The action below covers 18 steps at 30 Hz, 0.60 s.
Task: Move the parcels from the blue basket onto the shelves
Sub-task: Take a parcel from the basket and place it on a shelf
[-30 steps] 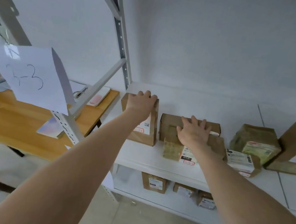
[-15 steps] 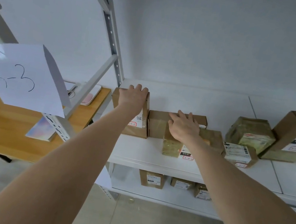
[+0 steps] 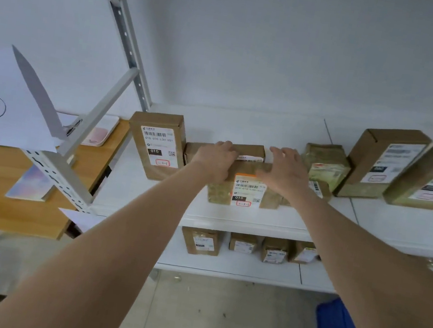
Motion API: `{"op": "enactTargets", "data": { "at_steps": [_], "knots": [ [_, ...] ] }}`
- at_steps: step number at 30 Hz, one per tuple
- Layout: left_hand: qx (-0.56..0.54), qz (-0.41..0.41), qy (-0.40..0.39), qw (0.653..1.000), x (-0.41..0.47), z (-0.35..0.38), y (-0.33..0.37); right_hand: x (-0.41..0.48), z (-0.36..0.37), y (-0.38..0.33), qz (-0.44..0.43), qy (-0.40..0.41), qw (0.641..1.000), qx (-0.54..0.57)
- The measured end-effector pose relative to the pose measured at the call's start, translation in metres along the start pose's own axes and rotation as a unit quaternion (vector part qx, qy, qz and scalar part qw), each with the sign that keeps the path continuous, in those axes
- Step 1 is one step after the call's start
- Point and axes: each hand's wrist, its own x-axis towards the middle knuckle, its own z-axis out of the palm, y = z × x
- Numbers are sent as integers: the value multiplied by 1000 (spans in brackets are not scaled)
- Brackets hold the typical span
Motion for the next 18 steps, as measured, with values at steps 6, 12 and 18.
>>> {"op": "enactTargets", "data": {
  "at_steps": [6,12,18],
  "knots": [
    [-3,-24,-46,999,0,11,18,-10,9,19,-30,-40,996,-80],
    [-37,15,-59,997,3,4,17,-11,12,24,-19,-12,992,-126],
    [-2,-49,6,999,18,-13,2,-2,-2,5,-16,2,998,-68]
  ]
}}
